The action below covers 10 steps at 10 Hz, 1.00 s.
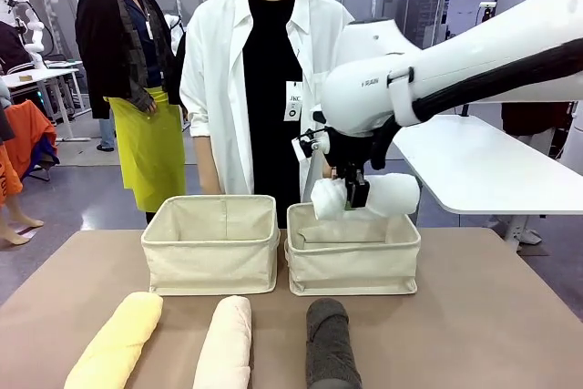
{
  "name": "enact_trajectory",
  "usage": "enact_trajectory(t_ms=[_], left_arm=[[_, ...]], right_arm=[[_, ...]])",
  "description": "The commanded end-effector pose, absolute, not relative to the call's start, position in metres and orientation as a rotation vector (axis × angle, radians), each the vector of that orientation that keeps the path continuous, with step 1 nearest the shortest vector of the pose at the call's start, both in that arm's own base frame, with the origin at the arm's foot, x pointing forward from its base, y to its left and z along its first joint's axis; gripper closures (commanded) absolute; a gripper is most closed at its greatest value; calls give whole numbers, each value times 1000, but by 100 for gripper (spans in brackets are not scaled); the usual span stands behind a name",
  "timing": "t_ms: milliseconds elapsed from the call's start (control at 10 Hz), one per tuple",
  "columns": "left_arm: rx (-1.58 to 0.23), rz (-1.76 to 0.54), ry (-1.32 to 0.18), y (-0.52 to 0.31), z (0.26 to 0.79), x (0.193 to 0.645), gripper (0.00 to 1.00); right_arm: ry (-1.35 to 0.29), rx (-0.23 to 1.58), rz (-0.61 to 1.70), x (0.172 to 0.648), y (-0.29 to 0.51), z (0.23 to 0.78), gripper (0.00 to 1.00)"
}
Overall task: Divide the towels into two baskets.
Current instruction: Pick up one hotel-folded towel and place it in the Fabric basket indicated by the person.
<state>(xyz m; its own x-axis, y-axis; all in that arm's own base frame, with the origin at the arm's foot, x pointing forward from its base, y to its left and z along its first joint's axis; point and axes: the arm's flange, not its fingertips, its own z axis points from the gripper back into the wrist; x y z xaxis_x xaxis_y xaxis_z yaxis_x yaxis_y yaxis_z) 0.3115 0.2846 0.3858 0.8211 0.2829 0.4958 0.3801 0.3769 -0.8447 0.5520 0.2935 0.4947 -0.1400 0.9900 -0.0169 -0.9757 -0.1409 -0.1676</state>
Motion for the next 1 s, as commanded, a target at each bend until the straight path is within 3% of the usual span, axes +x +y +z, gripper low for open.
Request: enact_trajectory(t_ms=[0, 600, 700, 800, 900], left_arm=[[-1204, -72, -643, 287, 386, 308, 0], [-1204, -72, -643, 287, 386, 308, 0], [-1204, -72, -643, 287, 386, 308, 0], [-1204, -72, -643, 287, 386, 308, 0], [-1204, -72, -643, 287, 386, 308, 0]], right_arm=[[-120, -148, 1734, 573, 307, 479, 64], [-190, -167, 1691, 623, 306, 418, 61], [-185, -148, 1681, 626, 305, 414, 40], [-182, -145, 1678, 627, 305, 411, 30], [-176, -141, 1682, 627, 306, 410, 9]])
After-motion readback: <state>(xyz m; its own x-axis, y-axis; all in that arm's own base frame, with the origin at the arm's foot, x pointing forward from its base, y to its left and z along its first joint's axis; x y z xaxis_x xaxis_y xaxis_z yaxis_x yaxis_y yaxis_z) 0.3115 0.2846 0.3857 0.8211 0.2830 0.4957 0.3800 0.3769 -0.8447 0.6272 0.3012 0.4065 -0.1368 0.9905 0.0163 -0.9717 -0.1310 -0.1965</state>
